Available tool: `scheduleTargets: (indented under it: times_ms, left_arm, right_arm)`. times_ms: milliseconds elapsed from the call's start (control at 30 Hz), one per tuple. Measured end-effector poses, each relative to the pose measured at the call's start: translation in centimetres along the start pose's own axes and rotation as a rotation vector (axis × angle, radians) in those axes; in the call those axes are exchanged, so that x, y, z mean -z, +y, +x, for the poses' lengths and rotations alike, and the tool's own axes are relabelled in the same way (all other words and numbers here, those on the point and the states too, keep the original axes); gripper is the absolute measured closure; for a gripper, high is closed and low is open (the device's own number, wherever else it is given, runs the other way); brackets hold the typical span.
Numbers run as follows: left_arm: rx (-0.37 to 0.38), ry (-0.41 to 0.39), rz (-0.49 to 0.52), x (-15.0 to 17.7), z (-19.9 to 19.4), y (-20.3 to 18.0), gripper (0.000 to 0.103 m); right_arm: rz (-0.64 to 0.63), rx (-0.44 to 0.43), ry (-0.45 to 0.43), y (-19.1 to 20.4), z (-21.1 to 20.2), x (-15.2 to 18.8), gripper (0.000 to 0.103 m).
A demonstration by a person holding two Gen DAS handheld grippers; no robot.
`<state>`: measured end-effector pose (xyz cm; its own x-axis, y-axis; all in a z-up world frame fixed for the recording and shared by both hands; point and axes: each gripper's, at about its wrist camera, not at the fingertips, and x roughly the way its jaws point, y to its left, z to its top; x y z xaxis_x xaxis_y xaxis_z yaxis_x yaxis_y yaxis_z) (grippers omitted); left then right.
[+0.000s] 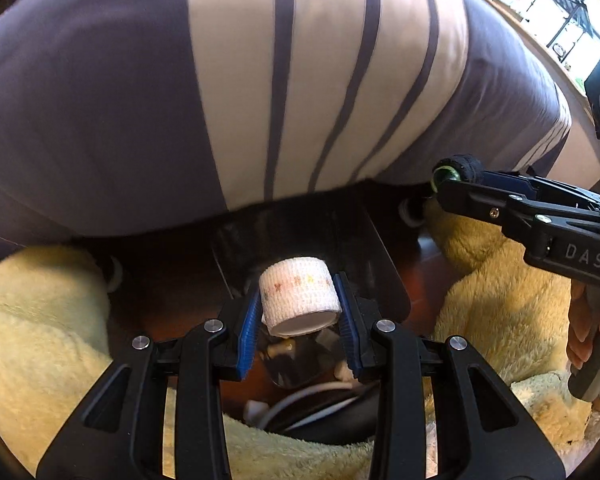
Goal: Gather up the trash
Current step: 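Carry the spool and tape roll down over the black bin with both tools, then open both tools to drop the spool and tape roll into the bin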
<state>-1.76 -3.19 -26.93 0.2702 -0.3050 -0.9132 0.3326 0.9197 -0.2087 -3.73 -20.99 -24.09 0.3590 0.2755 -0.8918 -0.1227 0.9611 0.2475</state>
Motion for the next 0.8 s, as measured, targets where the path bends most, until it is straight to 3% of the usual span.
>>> scheduleTargets:
  times_ms: [367,800]
  left_arm:
    - [0.029,0.100,-0.020,-0.1,3.4,0.3,0.070]
    - [0.037,0.102,-0.032,0.0,3.4,0.8,0.066]
  right_arm:
    - [0.013,-0.016,0.112,-0.2,3.3,-0.1,0.048]
    - [0.025,-0.028,0.132,-0.1,4.6,-0.8,0.047]
